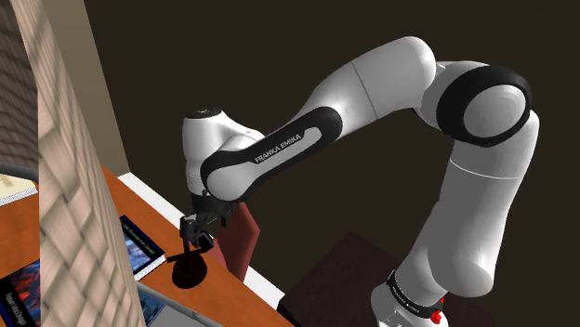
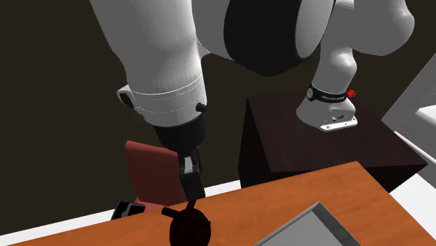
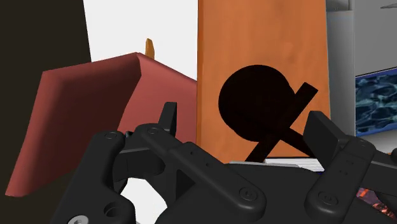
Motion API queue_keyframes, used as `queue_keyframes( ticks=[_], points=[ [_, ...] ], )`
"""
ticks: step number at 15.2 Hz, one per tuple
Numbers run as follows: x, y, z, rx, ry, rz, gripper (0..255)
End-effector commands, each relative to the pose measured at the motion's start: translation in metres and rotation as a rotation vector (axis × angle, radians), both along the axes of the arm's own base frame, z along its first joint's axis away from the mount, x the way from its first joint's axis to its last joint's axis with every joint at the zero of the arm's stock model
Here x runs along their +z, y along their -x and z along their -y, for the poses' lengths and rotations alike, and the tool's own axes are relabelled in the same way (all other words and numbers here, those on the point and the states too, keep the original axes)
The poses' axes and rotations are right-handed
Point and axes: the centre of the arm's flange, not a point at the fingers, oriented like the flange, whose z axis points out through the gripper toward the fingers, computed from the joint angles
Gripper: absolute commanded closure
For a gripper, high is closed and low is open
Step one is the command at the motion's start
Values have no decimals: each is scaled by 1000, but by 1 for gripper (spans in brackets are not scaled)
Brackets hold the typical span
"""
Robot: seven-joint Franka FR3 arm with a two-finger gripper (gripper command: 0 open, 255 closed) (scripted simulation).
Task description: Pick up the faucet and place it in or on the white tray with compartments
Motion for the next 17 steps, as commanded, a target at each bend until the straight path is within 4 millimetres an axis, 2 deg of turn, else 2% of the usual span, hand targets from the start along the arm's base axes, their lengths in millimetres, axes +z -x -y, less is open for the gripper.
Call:
queue_keyframes(
  ticks=[1, 3, 10, 17],
  points=[
    [-13, -11, -25, 10, 3, 8, 0],
    [-23, -19, -42, 18, 5, 13, 0],
    [-60, -16, -43, 18, 5, 13, 0],
    [-63, -16, -43, 18, 5, 13, 0]
  ],
)
